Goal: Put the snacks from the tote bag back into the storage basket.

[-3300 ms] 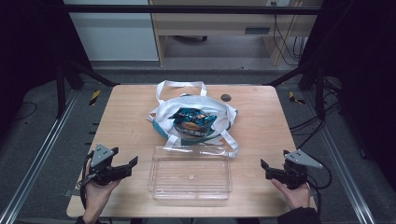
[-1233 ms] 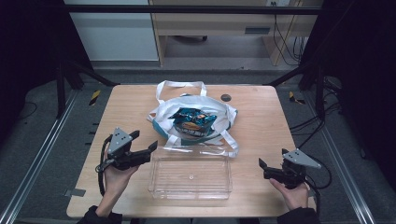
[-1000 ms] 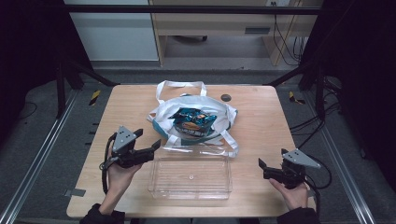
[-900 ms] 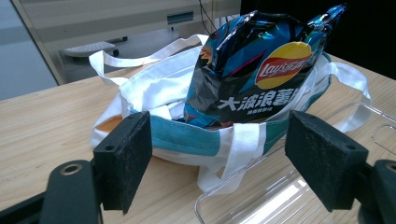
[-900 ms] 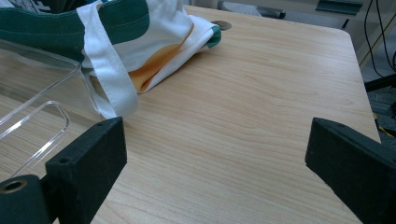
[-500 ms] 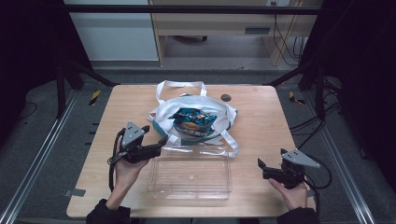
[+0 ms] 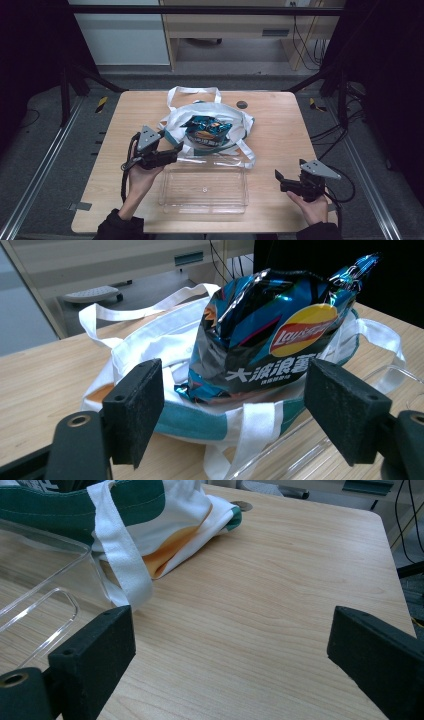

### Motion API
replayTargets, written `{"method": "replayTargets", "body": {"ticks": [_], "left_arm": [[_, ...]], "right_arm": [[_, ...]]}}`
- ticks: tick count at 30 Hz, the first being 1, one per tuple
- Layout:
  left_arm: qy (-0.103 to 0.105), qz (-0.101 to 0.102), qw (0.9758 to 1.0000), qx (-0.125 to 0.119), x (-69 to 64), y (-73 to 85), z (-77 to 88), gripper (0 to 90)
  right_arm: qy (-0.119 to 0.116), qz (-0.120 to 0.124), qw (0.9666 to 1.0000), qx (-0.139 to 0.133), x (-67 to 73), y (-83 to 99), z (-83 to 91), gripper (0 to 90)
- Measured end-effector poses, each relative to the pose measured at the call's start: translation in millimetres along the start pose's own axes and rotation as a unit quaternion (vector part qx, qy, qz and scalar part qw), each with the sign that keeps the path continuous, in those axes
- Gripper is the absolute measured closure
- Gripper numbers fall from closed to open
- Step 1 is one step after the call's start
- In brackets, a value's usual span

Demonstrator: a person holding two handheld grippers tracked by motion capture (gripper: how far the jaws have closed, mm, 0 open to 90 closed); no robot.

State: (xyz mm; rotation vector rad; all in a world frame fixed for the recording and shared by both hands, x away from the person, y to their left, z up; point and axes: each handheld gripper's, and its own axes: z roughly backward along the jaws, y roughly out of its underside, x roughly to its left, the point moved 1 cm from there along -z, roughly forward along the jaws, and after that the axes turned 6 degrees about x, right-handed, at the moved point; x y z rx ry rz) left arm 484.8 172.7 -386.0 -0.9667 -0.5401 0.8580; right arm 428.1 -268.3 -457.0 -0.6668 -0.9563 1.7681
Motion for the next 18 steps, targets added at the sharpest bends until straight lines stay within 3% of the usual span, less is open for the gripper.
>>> {"method": "replayTargets", "body": {"ticks": [15, 18], "left_arm": [[0.0, -0.003, 1.0, -0.004, -2.0, -15.3, -14.0, 29.1], [0.002, -0.004, 1.0, -0.005, -2.9, -17.7, -18.4, 33.7]], "right_arm": [[-0.004, 0.001, 1.0, 0.001, 1.4, -0.6, -1.0, 5.6], [-0.005, 0.001, 1.0, 0.002, 1.7, -0.7, -1.2, 5.6]]}}
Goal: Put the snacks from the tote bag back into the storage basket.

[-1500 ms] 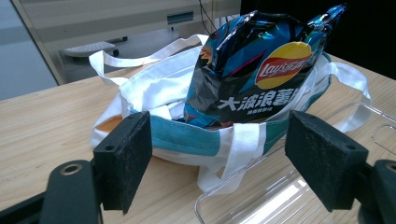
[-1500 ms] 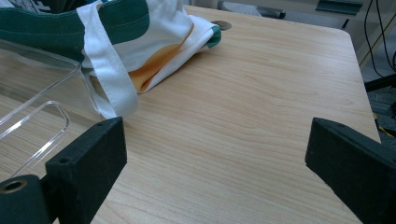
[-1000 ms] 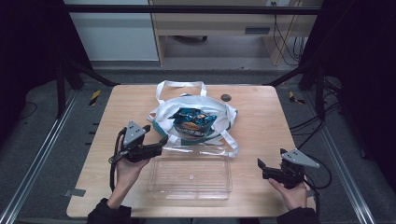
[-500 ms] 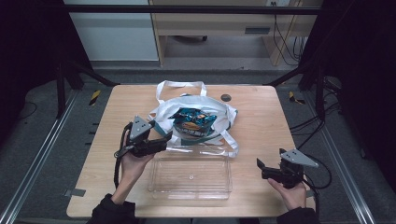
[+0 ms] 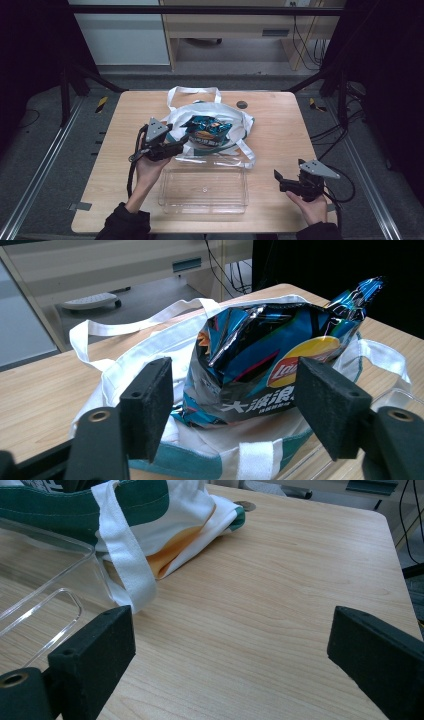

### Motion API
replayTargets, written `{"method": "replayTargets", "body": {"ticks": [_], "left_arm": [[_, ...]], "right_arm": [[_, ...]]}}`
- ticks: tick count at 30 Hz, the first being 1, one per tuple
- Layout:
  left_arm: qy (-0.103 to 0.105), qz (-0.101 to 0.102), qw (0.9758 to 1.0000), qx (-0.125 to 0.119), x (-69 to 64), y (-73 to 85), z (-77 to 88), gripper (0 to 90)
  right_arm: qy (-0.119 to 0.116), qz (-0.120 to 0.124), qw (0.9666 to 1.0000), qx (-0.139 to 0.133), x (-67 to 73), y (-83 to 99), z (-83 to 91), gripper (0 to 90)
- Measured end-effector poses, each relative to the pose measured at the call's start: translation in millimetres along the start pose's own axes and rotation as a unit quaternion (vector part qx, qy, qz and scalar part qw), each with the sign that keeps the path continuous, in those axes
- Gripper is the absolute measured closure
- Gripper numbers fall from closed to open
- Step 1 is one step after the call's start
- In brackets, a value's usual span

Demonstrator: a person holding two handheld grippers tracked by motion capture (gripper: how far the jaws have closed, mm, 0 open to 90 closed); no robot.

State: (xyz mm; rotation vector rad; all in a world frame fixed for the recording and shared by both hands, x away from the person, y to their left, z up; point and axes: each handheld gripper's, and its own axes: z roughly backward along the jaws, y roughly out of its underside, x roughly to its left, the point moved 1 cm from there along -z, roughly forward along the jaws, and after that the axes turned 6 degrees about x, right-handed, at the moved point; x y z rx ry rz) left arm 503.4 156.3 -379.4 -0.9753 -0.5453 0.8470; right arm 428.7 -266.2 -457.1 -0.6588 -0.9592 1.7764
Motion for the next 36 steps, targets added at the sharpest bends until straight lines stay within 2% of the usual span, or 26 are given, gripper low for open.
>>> {"method": "replayTargets", "body": {"ticks": [21, 30, 33, 36], "left_arm": [[-0.002, -0.007, 0.9999, 0.009, -1.2, -5.9, -22.6, 48.4], [-0.003, -0.006, 0.9999, 0.009, -1.8, -7.2, -28.8, 60.6], [-0.008, -0.008, 0.9999, 0.012, -2.2, -7.8, -30.0, 66.7], [-0.009, -0.002, 0.9999, 0.013, -1.6, -7.8, -30.9, 75.3]], "right_arm": [[-0.003, 0.0, 1.0, 0.002, 0.0, 0.0, -1.1, 5.4], [-0.003, 0.001, 1.0, 0.004, 0.1, 0.0, -1.5, 5.4], [-0.002, 0.001, 1.0, 0.004, 0.2, 0.0, -1.7, 5.4], [-0.002, 0.002, 1.0, 0.005, 0.1, 0.1, -1.7, 5.4]]}}
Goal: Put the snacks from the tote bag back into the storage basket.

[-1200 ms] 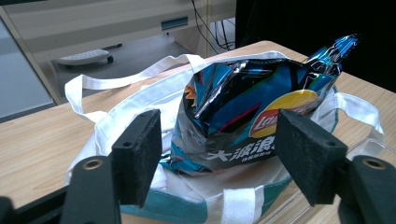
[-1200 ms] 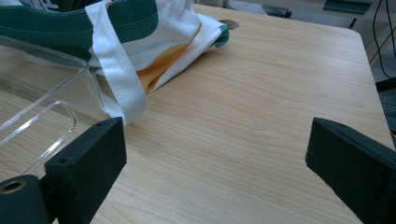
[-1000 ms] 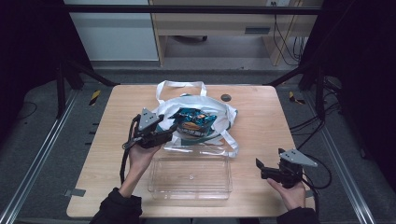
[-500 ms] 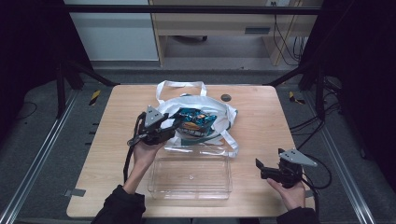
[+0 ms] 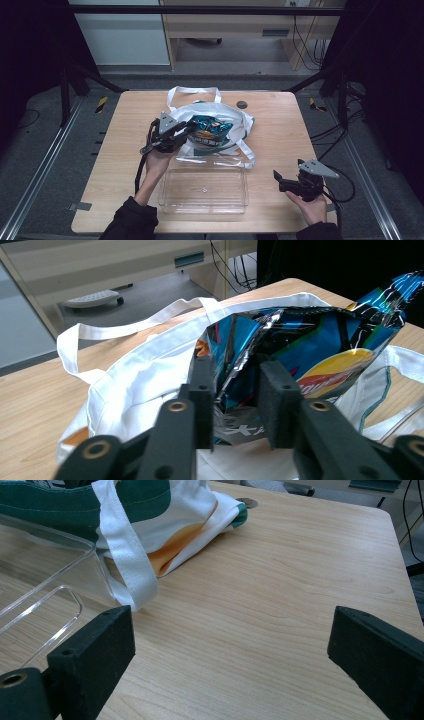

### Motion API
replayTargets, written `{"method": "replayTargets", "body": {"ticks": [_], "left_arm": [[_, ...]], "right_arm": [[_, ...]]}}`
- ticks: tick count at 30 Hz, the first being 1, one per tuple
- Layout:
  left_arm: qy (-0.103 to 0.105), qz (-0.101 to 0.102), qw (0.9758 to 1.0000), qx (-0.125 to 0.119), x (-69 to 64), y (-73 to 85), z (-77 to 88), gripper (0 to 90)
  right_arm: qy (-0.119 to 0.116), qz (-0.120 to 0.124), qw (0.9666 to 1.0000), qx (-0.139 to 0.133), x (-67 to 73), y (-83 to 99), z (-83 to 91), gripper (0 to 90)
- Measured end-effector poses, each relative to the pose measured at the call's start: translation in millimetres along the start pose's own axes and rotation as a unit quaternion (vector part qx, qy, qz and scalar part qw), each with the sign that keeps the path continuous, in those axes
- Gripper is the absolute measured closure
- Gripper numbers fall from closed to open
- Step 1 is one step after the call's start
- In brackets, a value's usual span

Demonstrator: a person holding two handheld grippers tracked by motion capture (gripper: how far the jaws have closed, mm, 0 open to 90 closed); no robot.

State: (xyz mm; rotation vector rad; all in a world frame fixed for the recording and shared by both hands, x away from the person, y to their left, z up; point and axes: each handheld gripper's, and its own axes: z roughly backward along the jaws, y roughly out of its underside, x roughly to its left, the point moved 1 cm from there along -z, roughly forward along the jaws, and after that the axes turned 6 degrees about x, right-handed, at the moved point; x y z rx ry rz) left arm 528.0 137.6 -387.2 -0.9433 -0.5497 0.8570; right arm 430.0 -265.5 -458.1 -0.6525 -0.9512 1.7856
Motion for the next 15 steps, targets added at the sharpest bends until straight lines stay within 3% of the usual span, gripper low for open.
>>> {"method": "replayTargets", "body": {"ticks": [8, 15], "left_arm": [[0.001, 0.015, 0.9999, 0.002, 1.7, -0.1, -0.4, 86.5], [-0.004, 0.024, 0.9997, 0.001, -2.1, -1.2, 1.6, 88.8]], "right_arm": [[0.0, 0.0, 1.0, 0.001, 0.3, -0.1, -0.2, 5.4], [0.0, 0.001, 1.0, 0.0, 0.0, -0.1, 0.1, 5.5]]}}
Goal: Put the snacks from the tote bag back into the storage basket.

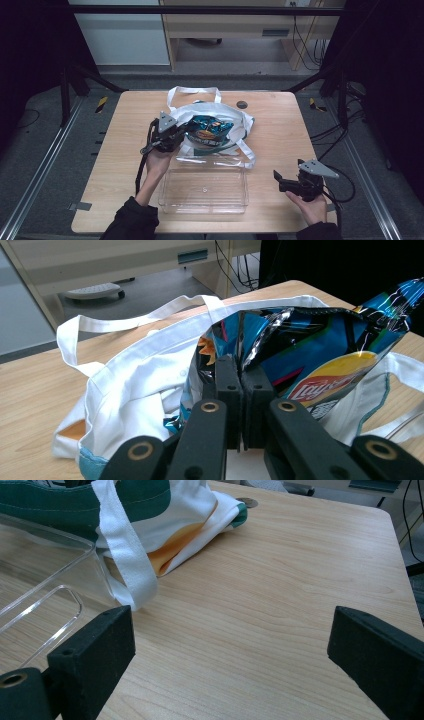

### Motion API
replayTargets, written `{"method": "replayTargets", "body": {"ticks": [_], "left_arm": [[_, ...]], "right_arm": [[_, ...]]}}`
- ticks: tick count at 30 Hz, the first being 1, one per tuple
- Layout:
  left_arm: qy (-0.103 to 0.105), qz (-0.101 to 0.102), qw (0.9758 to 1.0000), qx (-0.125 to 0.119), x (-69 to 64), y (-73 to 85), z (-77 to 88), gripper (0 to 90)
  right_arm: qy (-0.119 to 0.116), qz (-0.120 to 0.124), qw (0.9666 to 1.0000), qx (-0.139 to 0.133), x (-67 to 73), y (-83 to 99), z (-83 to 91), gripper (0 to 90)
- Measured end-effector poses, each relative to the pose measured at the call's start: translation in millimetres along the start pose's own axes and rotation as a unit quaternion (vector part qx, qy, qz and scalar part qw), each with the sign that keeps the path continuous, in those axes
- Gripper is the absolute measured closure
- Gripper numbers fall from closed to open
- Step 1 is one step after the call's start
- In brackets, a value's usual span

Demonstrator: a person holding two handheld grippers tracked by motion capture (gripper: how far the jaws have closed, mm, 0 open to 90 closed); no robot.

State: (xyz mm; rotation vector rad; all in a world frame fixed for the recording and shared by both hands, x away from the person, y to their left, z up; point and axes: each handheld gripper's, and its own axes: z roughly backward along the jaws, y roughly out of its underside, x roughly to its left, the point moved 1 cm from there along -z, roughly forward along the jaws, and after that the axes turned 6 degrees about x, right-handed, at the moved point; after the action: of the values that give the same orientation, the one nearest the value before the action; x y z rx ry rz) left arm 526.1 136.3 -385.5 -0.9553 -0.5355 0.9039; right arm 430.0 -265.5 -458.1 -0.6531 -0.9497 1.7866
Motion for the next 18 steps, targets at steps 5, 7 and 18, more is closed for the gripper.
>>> {"method": "replayTargets", "body": {"ticks": [5, 7, 18], "left_arm": [[0.004, 0.009, 0.9999, -0.008, -3.3, -1.6, 3.8, 89.4], [0.006, 0.016, 0.9998, -0.01, -5.5, -2.1, 7.3, 89.4], [0.001, -0.008, 0.9999, -0.009, -5.9, 2.4, 6.8, 80.1]], "right_arm": [[0.0, 0.0, 1.0, 0.001, 0.2, 0.0, 0.0, 5.5], [0.001, 0.001, 1.0, 0.0, 0.0, 0.0, 0.2, 5.6], [0.0, 0.0, 1.0, 0.002, 0.5, 0.2, -0.2, 5.6]]}}
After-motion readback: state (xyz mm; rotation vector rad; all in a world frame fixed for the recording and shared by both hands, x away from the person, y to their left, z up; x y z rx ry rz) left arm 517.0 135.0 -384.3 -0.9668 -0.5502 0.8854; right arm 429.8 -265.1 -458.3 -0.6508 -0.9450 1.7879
